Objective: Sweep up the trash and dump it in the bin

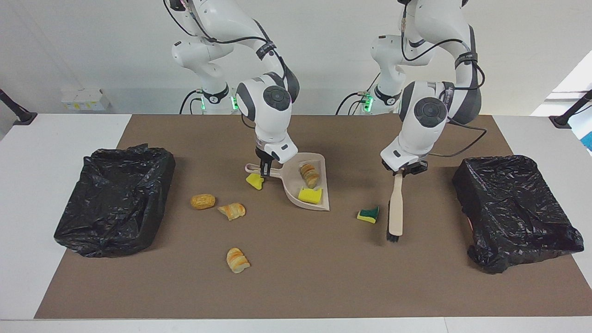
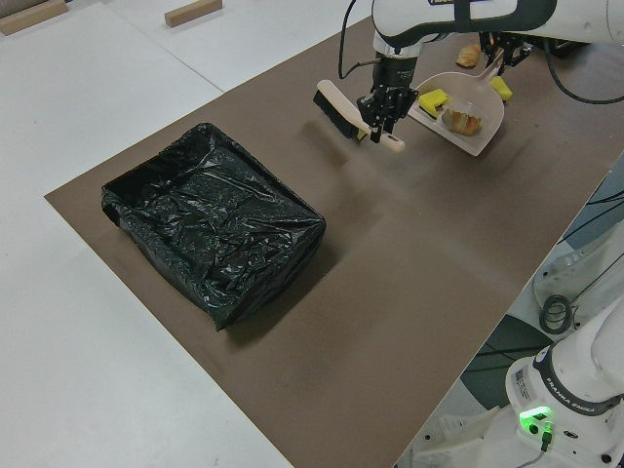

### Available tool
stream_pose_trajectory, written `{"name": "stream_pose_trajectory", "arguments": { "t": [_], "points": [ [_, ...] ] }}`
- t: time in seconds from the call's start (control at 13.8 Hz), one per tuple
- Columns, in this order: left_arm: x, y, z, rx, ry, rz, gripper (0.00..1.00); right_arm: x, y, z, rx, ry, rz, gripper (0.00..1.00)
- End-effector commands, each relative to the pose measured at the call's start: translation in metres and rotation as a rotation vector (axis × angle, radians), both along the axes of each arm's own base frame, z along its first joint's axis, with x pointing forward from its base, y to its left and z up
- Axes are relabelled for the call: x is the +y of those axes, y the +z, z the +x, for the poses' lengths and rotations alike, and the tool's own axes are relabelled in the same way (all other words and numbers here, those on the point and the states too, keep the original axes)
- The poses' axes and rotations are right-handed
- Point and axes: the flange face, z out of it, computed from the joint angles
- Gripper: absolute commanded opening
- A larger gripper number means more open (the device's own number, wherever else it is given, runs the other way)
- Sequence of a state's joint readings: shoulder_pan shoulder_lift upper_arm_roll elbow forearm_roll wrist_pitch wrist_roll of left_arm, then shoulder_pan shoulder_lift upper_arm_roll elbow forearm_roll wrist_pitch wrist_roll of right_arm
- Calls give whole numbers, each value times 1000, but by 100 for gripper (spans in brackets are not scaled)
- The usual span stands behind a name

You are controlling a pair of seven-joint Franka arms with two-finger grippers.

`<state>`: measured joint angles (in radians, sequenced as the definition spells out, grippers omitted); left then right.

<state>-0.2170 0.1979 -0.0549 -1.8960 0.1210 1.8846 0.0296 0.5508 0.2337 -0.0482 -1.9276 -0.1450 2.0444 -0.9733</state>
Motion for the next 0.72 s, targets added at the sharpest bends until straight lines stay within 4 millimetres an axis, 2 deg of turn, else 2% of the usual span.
{"name": "stream_pose_trajectory", "arguments": {
  "t": [0.0,0.14,0.29,0.43,0.65],
  "points": [
    [12,-7,5,39,-80,8,0,1,-5,-1,-24,-18,-6,0],
    [14,-19,-21,95,-142,7,0,1,-4,-1,-25,-20,-6,0],
    [2,-27,-42,119,-169,7,0,1,-4,-1,-24,-20,-6,0],
    [-36,-24,-61,140,-213,-14,0,0,-4,-1,-25,-21,-6,0],
    [-81,-22,-99,171,-241,-46,0,0,-5,-1,-24,-21,-6,0]
  ]
}}
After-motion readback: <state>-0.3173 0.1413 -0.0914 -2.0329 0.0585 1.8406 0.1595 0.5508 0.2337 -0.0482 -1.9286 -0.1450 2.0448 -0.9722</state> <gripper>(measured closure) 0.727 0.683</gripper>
